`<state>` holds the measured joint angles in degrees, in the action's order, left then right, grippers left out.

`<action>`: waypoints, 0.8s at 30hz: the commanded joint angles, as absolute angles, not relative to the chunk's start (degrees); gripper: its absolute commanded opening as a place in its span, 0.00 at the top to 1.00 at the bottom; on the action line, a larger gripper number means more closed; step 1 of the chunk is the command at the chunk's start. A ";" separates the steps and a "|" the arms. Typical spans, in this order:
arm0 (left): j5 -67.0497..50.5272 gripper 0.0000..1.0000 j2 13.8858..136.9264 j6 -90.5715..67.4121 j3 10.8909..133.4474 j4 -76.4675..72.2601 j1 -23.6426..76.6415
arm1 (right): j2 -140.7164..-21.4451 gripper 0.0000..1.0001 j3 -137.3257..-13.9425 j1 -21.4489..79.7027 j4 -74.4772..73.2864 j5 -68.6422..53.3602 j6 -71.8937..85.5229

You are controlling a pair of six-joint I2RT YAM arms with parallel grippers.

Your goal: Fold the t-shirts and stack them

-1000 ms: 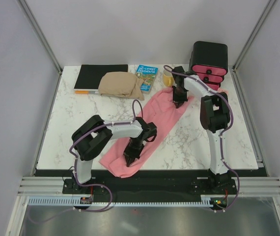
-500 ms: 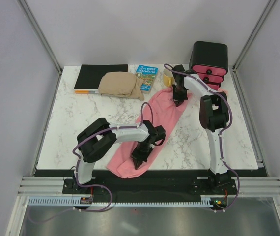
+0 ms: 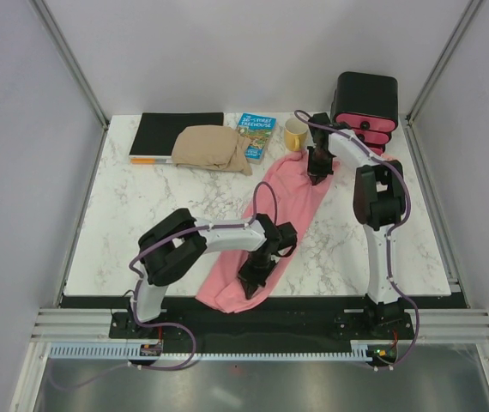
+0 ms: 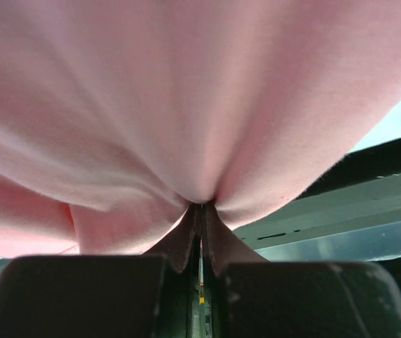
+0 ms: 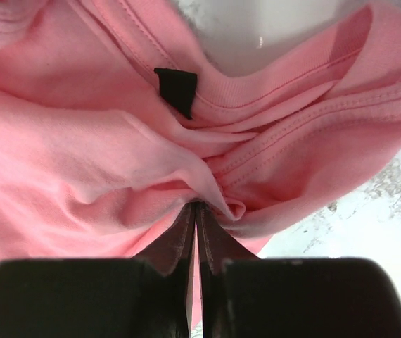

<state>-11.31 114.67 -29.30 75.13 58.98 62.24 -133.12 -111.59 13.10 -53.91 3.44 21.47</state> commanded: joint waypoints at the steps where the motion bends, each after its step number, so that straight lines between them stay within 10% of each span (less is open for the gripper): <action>1: -13.09 0.98 117.24 -29.53 77.52 52.91 64.42 | -136.84 0.90 -112.06 11.34 -52.91 5.28 21.53; 24: -14.16 0.98 125.87 -28.92 92.55 53.78 66.71 | -137.38 0.83 -113.57 11.25 -54.32 6.15 20.30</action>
